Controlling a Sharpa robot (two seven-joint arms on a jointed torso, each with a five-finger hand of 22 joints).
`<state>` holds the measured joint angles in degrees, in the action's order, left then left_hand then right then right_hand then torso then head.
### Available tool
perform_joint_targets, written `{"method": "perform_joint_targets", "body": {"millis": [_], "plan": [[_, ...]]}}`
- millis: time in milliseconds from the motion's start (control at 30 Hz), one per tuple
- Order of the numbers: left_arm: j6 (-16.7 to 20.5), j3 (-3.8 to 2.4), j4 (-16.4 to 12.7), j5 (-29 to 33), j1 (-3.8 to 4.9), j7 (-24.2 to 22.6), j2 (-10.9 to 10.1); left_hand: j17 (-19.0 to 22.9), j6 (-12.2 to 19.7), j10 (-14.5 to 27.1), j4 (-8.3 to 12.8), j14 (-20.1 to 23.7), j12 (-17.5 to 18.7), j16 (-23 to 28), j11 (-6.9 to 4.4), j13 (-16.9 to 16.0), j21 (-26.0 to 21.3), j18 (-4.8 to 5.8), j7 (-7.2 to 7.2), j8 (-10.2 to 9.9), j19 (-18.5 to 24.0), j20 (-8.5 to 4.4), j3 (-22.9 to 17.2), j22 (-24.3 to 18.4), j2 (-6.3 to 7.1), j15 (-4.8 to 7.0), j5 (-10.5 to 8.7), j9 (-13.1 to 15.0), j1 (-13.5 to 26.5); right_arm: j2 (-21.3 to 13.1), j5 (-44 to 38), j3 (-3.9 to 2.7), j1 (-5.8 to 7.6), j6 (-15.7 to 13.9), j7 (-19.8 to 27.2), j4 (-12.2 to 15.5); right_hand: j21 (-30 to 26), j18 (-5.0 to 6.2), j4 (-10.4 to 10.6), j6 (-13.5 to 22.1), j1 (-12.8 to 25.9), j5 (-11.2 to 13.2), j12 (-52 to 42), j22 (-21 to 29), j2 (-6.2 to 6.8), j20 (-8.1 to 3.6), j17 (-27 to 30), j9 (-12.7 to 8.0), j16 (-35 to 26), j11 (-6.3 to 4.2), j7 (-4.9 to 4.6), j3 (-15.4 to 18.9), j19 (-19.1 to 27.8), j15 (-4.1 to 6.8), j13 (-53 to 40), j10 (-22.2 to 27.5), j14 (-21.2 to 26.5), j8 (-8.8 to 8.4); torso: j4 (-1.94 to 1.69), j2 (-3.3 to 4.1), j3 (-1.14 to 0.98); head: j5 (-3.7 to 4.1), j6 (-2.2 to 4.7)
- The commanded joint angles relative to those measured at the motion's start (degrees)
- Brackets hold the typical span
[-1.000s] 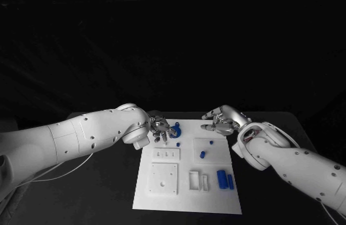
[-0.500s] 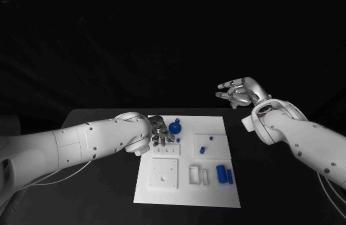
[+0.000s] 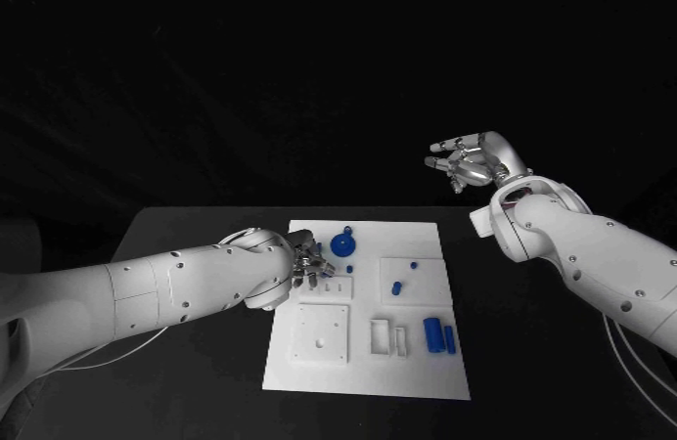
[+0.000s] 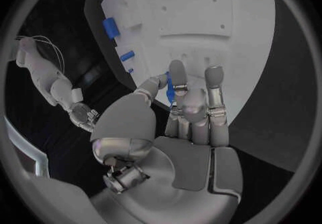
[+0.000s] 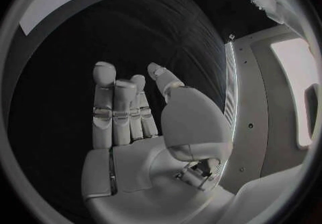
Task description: Assemble the parts on the task board
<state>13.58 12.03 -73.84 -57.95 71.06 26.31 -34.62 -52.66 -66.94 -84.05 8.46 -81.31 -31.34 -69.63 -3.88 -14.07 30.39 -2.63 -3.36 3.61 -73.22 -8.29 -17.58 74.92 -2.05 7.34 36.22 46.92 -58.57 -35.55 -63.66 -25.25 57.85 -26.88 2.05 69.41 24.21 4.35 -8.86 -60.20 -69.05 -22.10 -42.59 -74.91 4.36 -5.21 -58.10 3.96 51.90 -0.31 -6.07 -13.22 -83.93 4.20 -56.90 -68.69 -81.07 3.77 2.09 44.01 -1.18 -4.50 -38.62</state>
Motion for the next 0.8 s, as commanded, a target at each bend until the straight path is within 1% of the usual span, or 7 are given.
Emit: {"method": "perform_joint_targets", "body": {"millis": [33,167,333,500,567,600,800], "plan": [[1.29,0.09,-0.03,-1.04,-0.31,0.29,0.08,-0.05,-4.91,-2.83,3.19,-0.35,-0.16,-0.24,-0.42,-0.09,0.28,0.59,4.50,0.16,-0.23,-0.02,-3.58,1.09,-0.40,0.09,0.25,11.75,-0.17,0.36,0.95,-0.04,0.18,-0.88,0.77,-0.57,-0.37,1.08,0.02,0.48,0.73,-0.35,-0.26,-2.75,0.09,0.03,0.03,-0.07,-0.07,0.00,-0.07,0.37,-1.94,-0.08,0.15,0.56,0.25,-0.20,-0.07,0.04,0.04,0.04,0.04],[0.99,0.19,0.30,-1.03,-0.63,0.41,0.20,-0.12,-4.97,-2.83,3.14,-0.34,-0.24,-0.38,-0.42,-0.12,0.38,0.63,4.51,0.16,-0.17,-0.02,-3.65,1.09,-0.35,0.07,0.24,11.71,-0.19,0.75,1.11,-0.05,0.38,-0.88,0.56,-1.23,-0.63,1.10,0.02,0.51,0.75,-0.45,-0.33,-2.72,0.06,0.04,0.07,-0.06,-0.10,0.00,-0.07,0.42,-1.93,-0.09,0.26,0.62,0.27,-0.19,-0.05,0.06,0.02,0.03,-0.18],[0.71,0.29,0.77,-1.01,-0.97,0.51,0.28,-0.04,-4.95,-2.82,3.07,-0.28,-0.23,-0.39,-0.40,-0.11,0.45,0.66,4.49,0.15,-0.09,-0.01,-3.66,1.08,-0.30,0.05,0.22,11.66,-0.16,1.02,1.19,-0.05,0.53,-0.78,0.36,-1.70,-0.63,1.10,0.02,0.51,0.75,-0.45,-0.33,-2.72,0.06,0.04,0.07,-0.06,-0.10,0.00,-0.07,0.42,-1.93,-0.09,0.26,0.62,0.27,-0.19,-0.13,0.08,0.00,0.09,-0.39],[0.75,0.35,1.14,-0.93,-1.35,0.50,0.38,-0.04,-4.95,-2.82,3.07,-0.28,-0.23,-0.39,-0.40,-0.11,0.45,0.66,4.49,0.15,-0.09,-0.01,-3.66,1.08,-0.30,0.05,0.22,11.66,-0.16,1.17,1.21,-0.05,0.61,-0.65,0.21,-1.97,-0.82,1.11,0.06,0.52,0.84,-0.45,-0.41,-2.70,0.04,0.05,0.10,-0.05,-0.11,0.01,-0.07,0.53,-1.94,-0.10,0.37,0.67,0.30,-0.19,-0.16,0.09,0.00,0.13,-0.42],[0.80,0.36,1.27,-0.90,-1.53,0.47,0.45,-0.04,-4.95,-2.82,3.07,-0.28,-0.23,-0.39,-0.40,-0.11,0.45,0.66,4.49,0.15,-0.09,-0.01,-3.66,1.08,-0.30,0.05,0.22,11.66,-0.16,1.21,1.22,-0.05,0.63,-0.60,0.17,-2.03,-0.82,1.11,0.06,0.52,0.84,-0.45,-0.41,-2.70,0.04,0.05,0.10,-0.05,-0.11,0.01,-0.07,0.53,-1.94,-0.10,0.37,0.67,0.30,-0.19,-0.16,0.09,0.01,0.15,-0.52],[0.82,0.37,1.33,-0.89,-1.60,0.46,0.50,-0.04,-4.95,-2.82,3.07,-0.28,-0.23,-0.39,-0.40,-0.11,0.45,0.66,4.49,0.15,-0.09,-0.01,-3.66,1.08,-0.30,0.05,0.22,11.66,-0.16,1.22,1.22,-0.05,0.64,-0.58,0.15,-2.05,-0.82,1.11,0.06,0.52,0.84,-0.45,-0.41,-2.70,0.04,0.05,0.10,-0.05,-0.11,0.01,-0.07,0.53,-1.94,-0.10,0.37,0.67,0.30,-0.19,-0.20,0.11,0.04,0.24,-0.71],[0.66,0.38,1.57,-0.79,-1.92,0.40,0.73,0.00,-5.01,-2.83,2.99,-0.28,-0.30,-0.54,-0.41,-0.14,0.58,0.65,4.51,0.17,-0.02,0.02,-3.72,1.07,-0.26,0.03,0.20,11.56,-0.21,1.26,1.22,-0.05,0.66,-0.45,0.05,-2.13,-0.82,1.11,0.06,0.52,0.84,-0.45,-0.41,-2.70,0.04,0.05,0.10,-0.05,-0.11,0.01,-0.07,0.53,-1.94,-0.10,0.37,0.67,0.30,-0.19,-0.26,0.13,0.03,0.28,-0.97]]}}
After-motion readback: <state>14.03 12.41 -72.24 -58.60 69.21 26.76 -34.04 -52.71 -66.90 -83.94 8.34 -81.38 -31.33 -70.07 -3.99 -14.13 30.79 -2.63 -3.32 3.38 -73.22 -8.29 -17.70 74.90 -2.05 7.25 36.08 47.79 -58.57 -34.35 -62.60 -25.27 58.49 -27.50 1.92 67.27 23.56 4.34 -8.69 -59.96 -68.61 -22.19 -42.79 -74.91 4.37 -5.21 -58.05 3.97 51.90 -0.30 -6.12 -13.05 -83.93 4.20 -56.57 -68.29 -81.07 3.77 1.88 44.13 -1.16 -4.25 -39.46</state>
